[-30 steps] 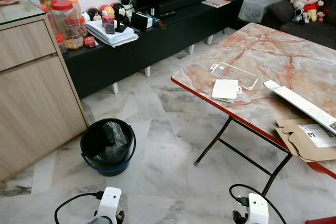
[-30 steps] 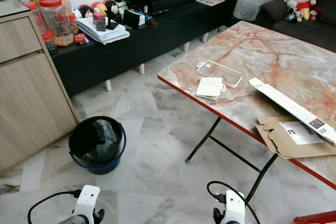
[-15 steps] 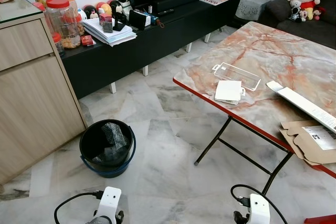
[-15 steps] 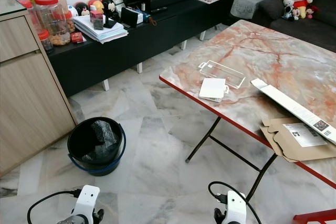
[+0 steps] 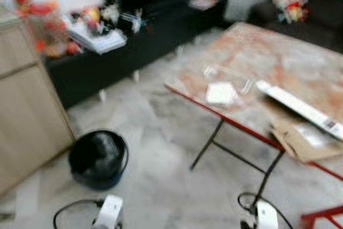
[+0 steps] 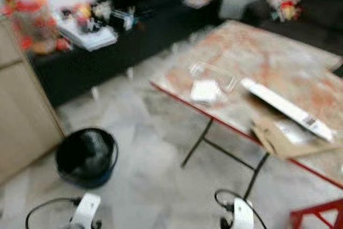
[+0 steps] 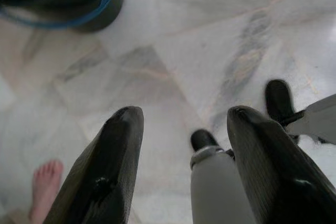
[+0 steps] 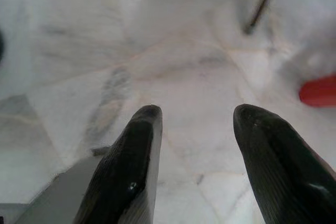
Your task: Picking trash to rubbish bin
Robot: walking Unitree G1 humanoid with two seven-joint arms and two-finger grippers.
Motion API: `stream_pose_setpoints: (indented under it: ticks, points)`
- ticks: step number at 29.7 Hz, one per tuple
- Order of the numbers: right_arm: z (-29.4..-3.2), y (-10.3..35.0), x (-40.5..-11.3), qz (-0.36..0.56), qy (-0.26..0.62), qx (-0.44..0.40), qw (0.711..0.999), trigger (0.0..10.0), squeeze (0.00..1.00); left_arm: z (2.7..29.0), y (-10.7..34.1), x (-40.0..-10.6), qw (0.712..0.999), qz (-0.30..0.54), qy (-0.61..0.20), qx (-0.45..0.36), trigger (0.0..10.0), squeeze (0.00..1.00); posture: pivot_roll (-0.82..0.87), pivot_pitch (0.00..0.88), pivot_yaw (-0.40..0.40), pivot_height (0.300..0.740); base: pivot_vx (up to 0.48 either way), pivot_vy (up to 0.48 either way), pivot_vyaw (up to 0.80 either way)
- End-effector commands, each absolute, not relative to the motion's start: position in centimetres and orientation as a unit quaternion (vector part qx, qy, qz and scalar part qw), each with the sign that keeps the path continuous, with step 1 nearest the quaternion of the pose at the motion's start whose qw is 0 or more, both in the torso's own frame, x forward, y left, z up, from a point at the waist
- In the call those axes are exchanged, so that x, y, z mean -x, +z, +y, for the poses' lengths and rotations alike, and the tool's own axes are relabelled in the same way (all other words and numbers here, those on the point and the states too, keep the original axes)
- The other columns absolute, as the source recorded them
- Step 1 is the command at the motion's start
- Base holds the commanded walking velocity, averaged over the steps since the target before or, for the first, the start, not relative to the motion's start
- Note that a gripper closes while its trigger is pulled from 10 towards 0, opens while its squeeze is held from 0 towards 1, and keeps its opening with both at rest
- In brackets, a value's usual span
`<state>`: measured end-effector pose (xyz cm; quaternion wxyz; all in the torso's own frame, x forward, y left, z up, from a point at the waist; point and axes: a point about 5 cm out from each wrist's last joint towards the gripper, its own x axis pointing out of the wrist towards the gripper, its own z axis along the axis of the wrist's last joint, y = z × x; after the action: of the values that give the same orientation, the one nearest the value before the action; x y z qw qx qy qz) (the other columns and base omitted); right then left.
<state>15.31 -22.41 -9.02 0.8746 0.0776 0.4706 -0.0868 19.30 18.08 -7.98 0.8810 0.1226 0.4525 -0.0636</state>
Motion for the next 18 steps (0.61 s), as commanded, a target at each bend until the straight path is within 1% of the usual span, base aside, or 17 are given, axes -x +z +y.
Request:
stream_pose_setpoints:
  ticks: [1,6,18]
  points:
    - [-22.2,-8.8,-16.1,0.463,-0.088,-0.075,0.879,10.0,0.00,17.7,-8.2,-19.0,0.876,0.460,-0.072,-0.124,10.0,0.00,0.01,0.000,-0.078,0.740,0.000,0.000,-0.76]
    - [-21.5,-8.6,-16.9,0.458,-0.085,-0.076,0.881,10.0,0.00,17.4,-8.0,-19.4,0.878,0.456,-0.078,-0.127,10.0,0.00,0.00,0.000,-0.080,0.740,0.000,0.000,-0.76]
    - [-20.8,-8.7,-16.9,0.461,-0.085,-0.080,0.879,10.0,0.00,17.8,-8.2,-19.0,0.877,0.460,-0.069,-0.123,10.0,0.00,0.01,0.017,-0.082,0.740,0.000,0.000,-0.76]
